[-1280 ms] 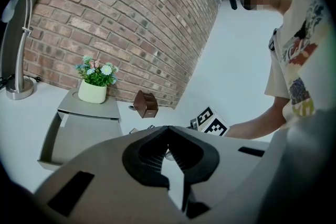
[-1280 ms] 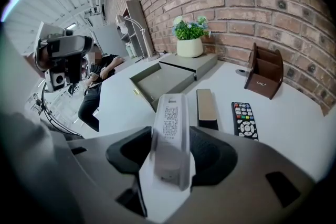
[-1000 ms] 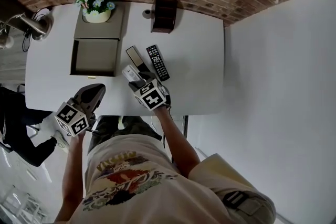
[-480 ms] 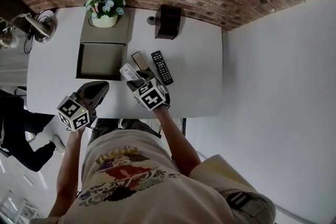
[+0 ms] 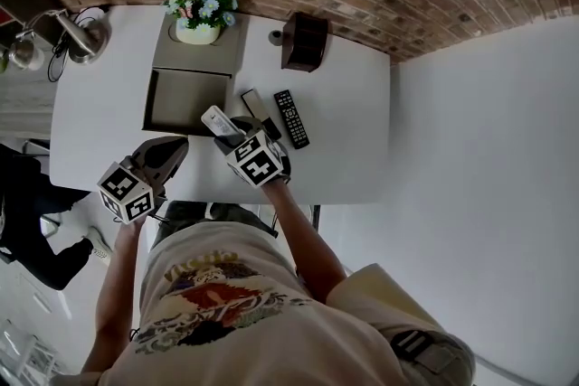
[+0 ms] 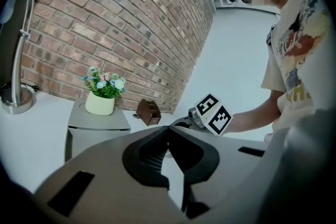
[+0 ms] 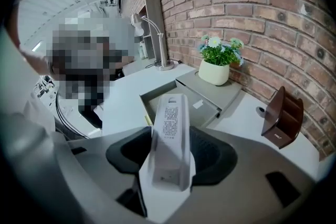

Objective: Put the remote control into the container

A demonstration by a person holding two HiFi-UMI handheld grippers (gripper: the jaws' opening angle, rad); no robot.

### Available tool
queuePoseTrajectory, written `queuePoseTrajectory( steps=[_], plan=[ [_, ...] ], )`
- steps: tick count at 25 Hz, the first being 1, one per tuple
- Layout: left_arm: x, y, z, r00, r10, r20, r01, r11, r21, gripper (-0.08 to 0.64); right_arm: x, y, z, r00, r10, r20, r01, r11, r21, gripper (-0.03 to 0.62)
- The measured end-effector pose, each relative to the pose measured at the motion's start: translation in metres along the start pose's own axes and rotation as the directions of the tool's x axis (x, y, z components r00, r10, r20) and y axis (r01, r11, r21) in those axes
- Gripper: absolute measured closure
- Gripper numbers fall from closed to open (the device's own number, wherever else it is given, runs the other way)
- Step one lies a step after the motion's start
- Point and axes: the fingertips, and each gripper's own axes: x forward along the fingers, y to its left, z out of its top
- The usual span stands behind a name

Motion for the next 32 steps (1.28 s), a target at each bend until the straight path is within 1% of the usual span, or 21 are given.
queuePoseTrajectory(
  steps=[9,19,24,32],
  plan=[
    [-0.043,0.03,-0.012,0.997,0.074,0.013,-0.074,0.996,-0.048,0.555,0.032,0.013,0.02,0.999,0.029,-0.019,-0.03,0.998,-0.046,0.36],
    [-0.078,0.063,-0.022,0.992,0.122,0.02,-0.12,0.989,-0.084,0.555,0.071,0.027,0.041,0.996,0.067,-0.052,-0.071,0.995,-0.071,0.36],
    [-0.09,0.078,-0.023,0.989,0.146,0.028,-0.142,0.985,-0.099,0.555,0.089,0.032,0.045,0.992,0.096,-0.084,-0.104,0.989,-0.101,0.36],
    [-0.109,0.096,-0.031,0.982,0.188,0.029,-0.182,0.973,-0.14,0.555,0.115,0.035,0.045,0.979,0.139,-0.147,-0.156,0.982,-0.108,0.36]
  ],
)
